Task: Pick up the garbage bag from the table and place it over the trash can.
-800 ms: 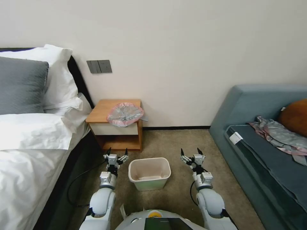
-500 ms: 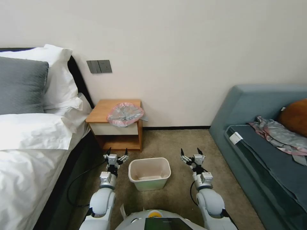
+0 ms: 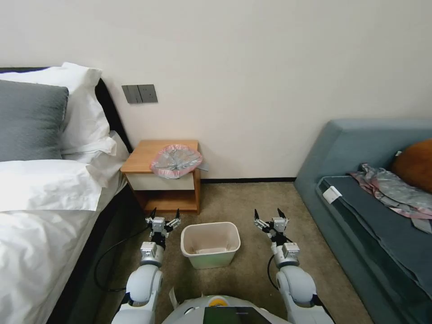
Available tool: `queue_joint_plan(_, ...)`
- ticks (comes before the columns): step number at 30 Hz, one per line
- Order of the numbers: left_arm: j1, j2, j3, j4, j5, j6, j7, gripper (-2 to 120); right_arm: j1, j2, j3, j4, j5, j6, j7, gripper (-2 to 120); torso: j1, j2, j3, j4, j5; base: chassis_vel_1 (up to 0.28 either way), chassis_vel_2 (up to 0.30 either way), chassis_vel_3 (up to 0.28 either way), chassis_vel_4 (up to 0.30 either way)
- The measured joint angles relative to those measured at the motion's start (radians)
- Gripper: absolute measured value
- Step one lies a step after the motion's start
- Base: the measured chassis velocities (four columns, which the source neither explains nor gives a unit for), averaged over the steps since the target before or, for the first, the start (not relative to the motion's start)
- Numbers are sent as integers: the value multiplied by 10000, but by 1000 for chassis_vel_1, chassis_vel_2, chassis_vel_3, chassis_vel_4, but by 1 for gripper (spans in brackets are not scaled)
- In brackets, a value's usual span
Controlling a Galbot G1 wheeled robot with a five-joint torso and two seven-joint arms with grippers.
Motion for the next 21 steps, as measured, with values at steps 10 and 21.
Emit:
queue_joint_plan(10, 0, 0, 0, 0, 0, 0, 0, 100, 0, 0, 0, 0, 0, 0, 0, 100, 0, 0, 0, 0, -1, 0, 0, 0, 0)
queue_joint_plan(21, 0, 0, 0, 0, 0, 0, 0, 100, 0, 0, -1, 0, 0, 0, 0, 100, 0, 0, 0, 0, 0, 0, 0, 0, 0)
